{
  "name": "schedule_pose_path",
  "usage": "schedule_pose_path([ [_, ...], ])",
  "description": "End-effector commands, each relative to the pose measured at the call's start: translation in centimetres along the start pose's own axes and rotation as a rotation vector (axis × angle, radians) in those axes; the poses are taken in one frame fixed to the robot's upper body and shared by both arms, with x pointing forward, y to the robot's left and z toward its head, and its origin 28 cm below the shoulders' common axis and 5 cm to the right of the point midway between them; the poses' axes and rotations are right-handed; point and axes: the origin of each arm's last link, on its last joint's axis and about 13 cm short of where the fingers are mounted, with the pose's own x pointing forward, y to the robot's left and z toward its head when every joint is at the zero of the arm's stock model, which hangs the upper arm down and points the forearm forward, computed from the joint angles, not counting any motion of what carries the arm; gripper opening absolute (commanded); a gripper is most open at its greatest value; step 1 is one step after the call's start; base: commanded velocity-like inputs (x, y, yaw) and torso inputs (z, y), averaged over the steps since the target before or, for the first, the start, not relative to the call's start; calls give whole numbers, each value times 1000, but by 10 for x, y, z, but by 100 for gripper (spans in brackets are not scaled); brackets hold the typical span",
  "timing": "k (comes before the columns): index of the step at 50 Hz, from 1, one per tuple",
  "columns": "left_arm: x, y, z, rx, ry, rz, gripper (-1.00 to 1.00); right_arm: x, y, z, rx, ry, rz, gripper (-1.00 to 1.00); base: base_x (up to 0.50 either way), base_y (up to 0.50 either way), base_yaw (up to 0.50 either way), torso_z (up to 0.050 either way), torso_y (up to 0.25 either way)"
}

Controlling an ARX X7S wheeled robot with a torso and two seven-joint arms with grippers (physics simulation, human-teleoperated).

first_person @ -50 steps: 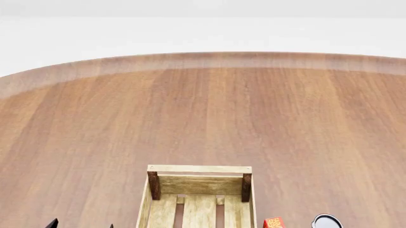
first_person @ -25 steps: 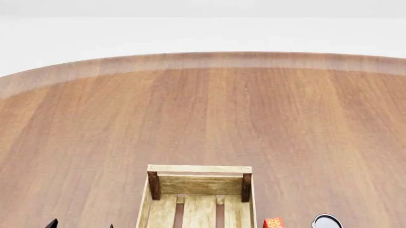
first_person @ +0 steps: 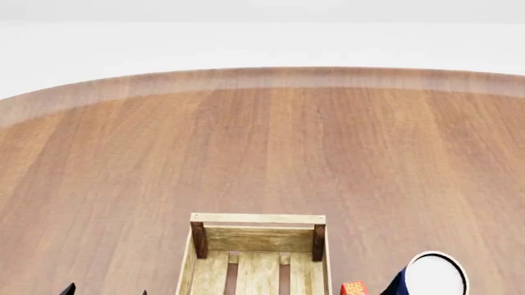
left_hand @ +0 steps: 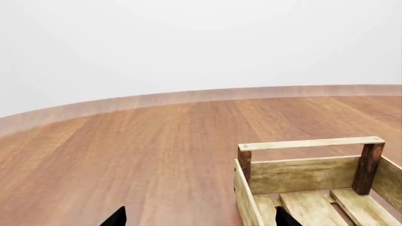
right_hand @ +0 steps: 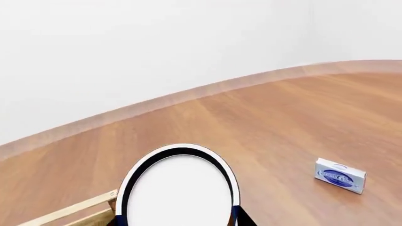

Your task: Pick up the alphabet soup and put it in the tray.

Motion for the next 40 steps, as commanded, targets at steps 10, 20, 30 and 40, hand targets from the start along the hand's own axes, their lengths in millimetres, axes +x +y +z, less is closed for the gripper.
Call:
schedule_pose_path([
  [10, 0, 0, 0, -1, 1, 0, 100, 8, 28, 3, -28, -58, 198, -100, 0, 0, 0, 0, 1],
  [20, 0, 0, 0, 0, 0, 0, 100, 11, 44, 0, -50, -83, 300, -100, 0, 0, 0, 0, 0],
  [30, 0, 0, 1, -1, -2, -1, 100, 21, 52, -13, -69, -73, 339, -100, 0, 0, 0, 0, 1],
  [40, 0, 0, 1, -2, -1, -2, 100, 28, 58, -27, -102, -58, 379, -100, 0, 0, 0, 2, 1],
])
